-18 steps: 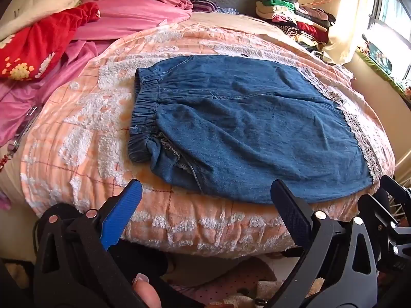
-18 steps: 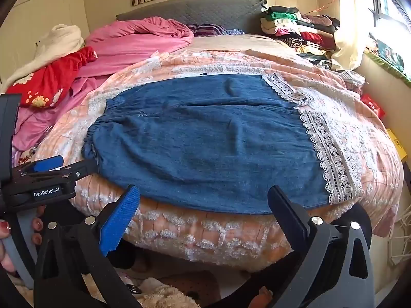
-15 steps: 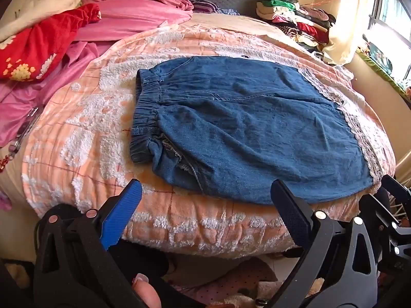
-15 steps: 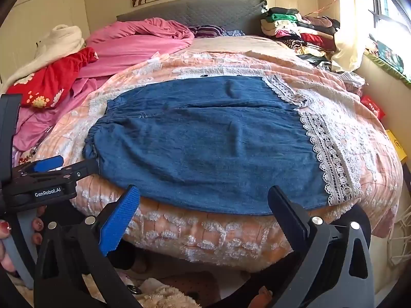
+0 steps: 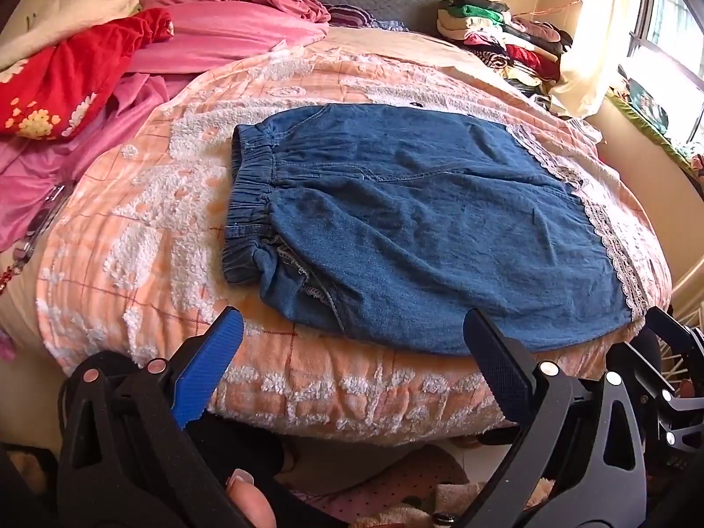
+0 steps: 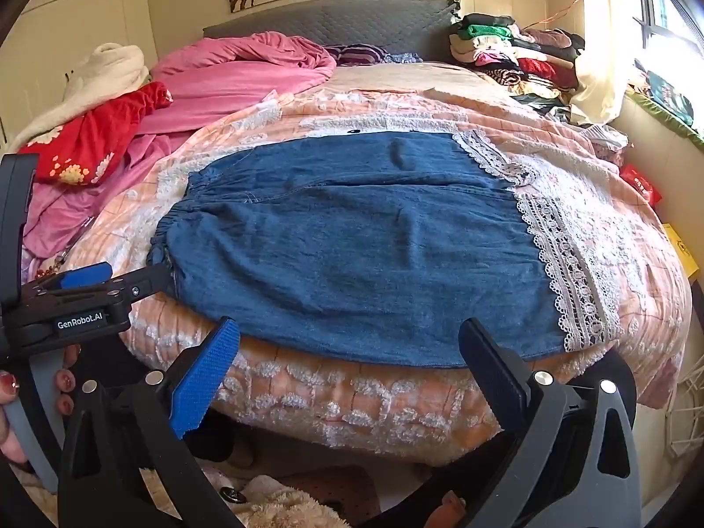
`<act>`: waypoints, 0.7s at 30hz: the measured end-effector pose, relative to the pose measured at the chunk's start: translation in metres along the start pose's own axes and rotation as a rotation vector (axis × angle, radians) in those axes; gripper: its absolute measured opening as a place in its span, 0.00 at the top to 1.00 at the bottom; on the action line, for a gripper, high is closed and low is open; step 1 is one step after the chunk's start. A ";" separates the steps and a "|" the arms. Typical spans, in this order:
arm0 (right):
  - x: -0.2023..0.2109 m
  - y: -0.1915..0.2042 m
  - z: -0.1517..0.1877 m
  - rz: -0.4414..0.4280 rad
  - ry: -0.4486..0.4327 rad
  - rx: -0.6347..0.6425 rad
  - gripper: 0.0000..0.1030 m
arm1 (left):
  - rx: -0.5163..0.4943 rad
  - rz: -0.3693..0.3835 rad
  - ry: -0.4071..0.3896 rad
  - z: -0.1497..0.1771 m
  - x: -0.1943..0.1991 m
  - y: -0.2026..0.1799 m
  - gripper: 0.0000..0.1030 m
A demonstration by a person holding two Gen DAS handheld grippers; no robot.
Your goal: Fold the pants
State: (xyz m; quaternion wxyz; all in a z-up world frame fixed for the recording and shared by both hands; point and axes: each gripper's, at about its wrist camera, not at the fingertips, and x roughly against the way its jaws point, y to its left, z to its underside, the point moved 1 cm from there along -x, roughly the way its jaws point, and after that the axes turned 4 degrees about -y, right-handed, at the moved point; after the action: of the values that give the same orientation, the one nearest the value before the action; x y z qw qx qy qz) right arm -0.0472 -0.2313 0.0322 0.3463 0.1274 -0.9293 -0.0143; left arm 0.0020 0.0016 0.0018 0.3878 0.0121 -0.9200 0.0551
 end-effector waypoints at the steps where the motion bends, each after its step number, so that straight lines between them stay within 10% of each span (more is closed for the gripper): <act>1: 0.000 0.000 0.000 -0.001 0.000 0.000 0.04 | 0.001 0.000 0.001 0.000 0.000 0.001 0.09; 21: 0.002 0.002 -0.001 0.007 0.003 -0.001 0.04 | -0.012 -0.001 -0.003 -0.004 0.001 -0.003 0.09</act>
State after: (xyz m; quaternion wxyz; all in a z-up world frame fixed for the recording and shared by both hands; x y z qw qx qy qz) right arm -0.0485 -0.2296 0.0338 0.3479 0.1237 -0.9292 -0.0135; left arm 0.0047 -0.0013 0.0052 0.3864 0.0101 -0.9210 0.0493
